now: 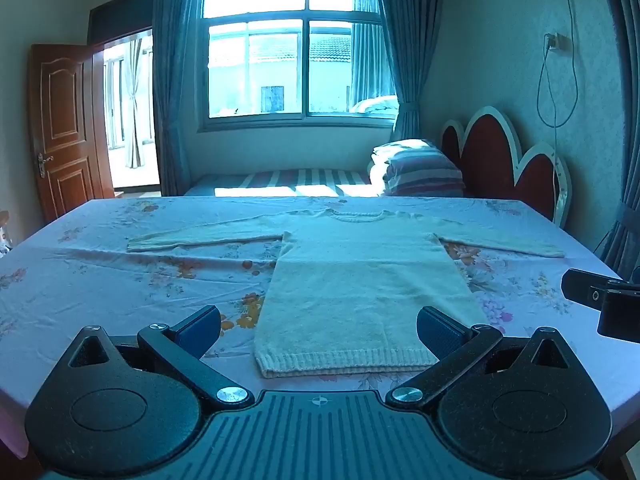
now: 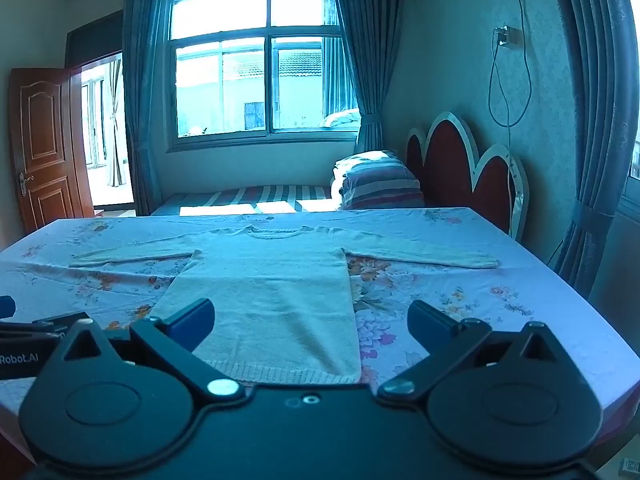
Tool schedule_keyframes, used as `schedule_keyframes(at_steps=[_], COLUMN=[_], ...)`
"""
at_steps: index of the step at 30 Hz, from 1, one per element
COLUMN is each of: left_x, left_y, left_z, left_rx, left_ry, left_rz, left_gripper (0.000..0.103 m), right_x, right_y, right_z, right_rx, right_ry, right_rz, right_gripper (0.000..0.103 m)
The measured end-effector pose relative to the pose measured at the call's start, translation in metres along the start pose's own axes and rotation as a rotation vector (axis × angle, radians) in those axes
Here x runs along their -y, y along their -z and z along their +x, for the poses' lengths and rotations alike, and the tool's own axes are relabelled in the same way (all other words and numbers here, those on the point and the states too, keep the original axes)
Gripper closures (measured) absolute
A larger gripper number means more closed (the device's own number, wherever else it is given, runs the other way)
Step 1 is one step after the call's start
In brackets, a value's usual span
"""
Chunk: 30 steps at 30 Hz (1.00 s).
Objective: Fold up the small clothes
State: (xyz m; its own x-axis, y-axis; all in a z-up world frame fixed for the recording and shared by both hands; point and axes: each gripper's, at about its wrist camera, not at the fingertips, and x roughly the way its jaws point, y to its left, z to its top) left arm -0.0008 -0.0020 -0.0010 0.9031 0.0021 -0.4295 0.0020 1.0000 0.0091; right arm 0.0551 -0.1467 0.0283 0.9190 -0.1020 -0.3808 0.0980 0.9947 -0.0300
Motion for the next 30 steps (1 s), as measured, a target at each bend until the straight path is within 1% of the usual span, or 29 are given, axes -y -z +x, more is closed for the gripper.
schedule_keyframes(at_steps=[18, 30], left_x=[-0.0016, 0.0061], left_y=[-0.0018, -0.0039], left_z=[-0.0056, -0.0052], left_rx=[0.007, 0.009], left_ry=[0.009, 0.004], left_rz=[-0.007, -0.001], left_gripper=[0.0, 0.0], right_x=[0.0034, 0.0049], right_y=[-0.0007, -0.0016], right_z=[-0.0044, -0.003], right_rx=[0.01, 0.013], right_ry=[0.004, 0.002], right_rz=[0.005, 0.007], right_gripper=[0.0, 0.0])
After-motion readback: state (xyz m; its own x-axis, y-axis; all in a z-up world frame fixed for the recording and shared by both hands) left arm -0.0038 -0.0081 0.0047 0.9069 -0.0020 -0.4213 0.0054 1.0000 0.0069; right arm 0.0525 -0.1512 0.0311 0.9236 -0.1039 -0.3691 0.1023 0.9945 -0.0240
